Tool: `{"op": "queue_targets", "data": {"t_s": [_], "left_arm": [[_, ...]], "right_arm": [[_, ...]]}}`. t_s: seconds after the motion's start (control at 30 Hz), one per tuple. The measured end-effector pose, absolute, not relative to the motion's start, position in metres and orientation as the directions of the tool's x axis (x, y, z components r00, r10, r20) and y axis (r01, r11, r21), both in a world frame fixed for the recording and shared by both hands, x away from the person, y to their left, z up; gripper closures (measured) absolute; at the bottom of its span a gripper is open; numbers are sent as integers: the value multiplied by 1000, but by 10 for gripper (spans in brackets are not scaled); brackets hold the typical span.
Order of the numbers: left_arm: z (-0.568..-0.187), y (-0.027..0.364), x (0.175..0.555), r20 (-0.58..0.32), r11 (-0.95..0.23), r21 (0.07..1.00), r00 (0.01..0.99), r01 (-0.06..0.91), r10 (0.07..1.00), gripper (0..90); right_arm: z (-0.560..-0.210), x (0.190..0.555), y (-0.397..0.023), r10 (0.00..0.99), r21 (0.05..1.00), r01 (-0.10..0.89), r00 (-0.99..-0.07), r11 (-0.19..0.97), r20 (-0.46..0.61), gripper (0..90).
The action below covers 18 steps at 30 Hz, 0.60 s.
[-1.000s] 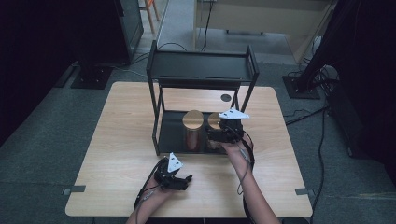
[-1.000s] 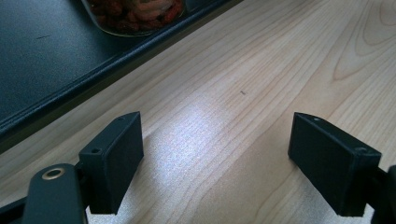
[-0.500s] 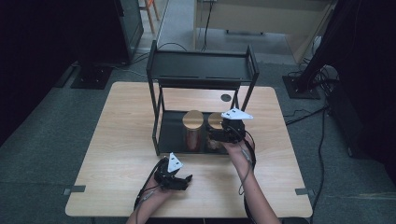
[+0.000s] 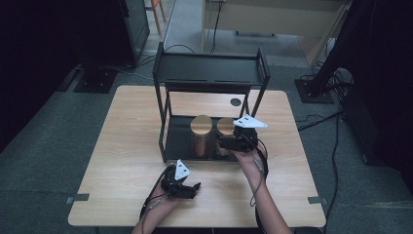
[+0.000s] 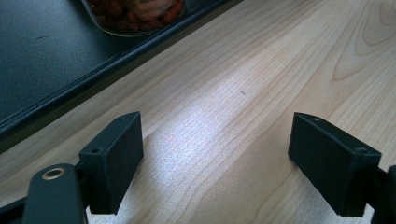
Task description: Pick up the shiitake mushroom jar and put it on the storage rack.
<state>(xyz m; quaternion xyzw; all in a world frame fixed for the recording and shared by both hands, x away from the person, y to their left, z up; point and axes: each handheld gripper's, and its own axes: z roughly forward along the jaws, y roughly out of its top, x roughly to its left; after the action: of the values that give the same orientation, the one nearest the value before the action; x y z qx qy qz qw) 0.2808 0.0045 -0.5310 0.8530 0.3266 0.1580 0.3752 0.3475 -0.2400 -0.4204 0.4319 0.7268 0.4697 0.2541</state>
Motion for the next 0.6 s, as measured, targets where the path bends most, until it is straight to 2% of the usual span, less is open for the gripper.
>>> {"op": "queue_targets", "data": {"t_s": [0.6], "left_arm": [[-531,5,281,30,-511,741,739,436,673,183]], "right_arm": [[-419,336,-248,859,907,377,-511,188,34,203]]}}
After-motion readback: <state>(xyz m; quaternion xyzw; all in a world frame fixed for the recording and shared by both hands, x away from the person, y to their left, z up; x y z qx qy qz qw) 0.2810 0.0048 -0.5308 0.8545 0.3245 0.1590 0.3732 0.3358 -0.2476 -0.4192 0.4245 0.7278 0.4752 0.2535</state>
